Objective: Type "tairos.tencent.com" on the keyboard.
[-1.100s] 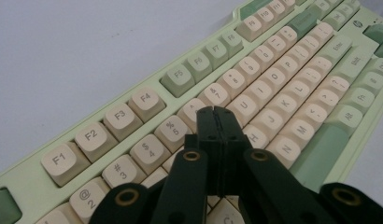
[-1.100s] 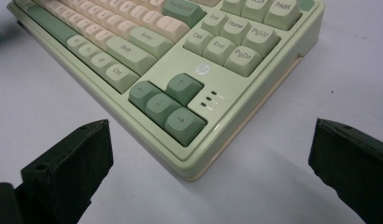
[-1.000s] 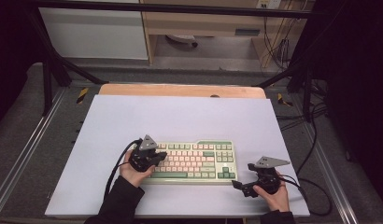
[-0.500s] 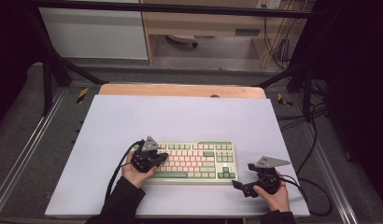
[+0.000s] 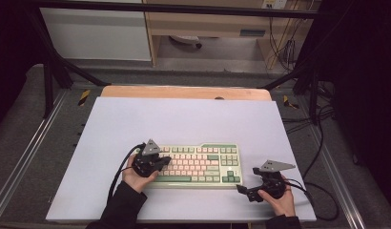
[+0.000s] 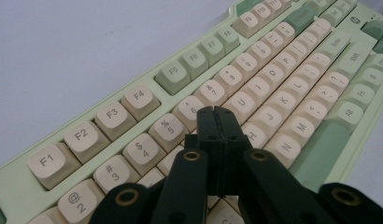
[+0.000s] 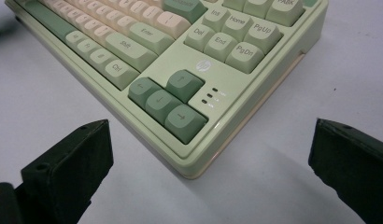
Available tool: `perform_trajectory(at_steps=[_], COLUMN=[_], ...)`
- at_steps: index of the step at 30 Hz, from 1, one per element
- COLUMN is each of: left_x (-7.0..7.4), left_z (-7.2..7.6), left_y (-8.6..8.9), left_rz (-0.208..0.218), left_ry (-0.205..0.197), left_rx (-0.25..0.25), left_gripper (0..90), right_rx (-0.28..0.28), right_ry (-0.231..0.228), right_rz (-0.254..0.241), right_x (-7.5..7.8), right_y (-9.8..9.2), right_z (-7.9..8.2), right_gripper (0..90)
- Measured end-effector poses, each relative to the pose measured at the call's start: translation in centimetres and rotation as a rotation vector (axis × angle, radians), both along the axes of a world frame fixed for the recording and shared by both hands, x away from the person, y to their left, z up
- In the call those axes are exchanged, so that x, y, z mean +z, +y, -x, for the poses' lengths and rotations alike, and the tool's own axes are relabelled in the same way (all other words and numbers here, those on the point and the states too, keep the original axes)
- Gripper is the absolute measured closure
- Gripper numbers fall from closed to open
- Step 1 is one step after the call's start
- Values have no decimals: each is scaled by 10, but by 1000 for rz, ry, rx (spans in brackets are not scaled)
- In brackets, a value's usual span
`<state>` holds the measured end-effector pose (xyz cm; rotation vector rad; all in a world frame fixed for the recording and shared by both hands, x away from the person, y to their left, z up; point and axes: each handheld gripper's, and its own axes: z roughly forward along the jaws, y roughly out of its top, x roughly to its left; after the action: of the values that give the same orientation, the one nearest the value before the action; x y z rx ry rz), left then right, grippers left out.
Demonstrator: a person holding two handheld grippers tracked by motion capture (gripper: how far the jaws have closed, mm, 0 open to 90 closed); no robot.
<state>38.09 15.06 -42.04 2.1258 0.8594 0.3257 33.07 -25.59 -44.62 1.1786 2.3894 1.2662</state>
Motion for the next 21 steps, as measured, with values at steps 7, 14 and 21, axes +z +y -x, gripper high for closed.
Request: perform_trajectory(at_steps=[7,14,21], left_x=[7,9,9], left_z=[7,11,16], left_y=[9,23,36], left_rz=[3,5,2], left_ry=[-8,-6,-7], left_rx=[-11,2,17], left_gripper=[898,898,898], right_rx=[-1,-1,0], right_ry=[1,-2,-1], right_rz=[-2,-3,2], right_x=[0,0,1], right_y=[0,0,-1], right_z=[0,0,1], right_gripper=[3,3,3])
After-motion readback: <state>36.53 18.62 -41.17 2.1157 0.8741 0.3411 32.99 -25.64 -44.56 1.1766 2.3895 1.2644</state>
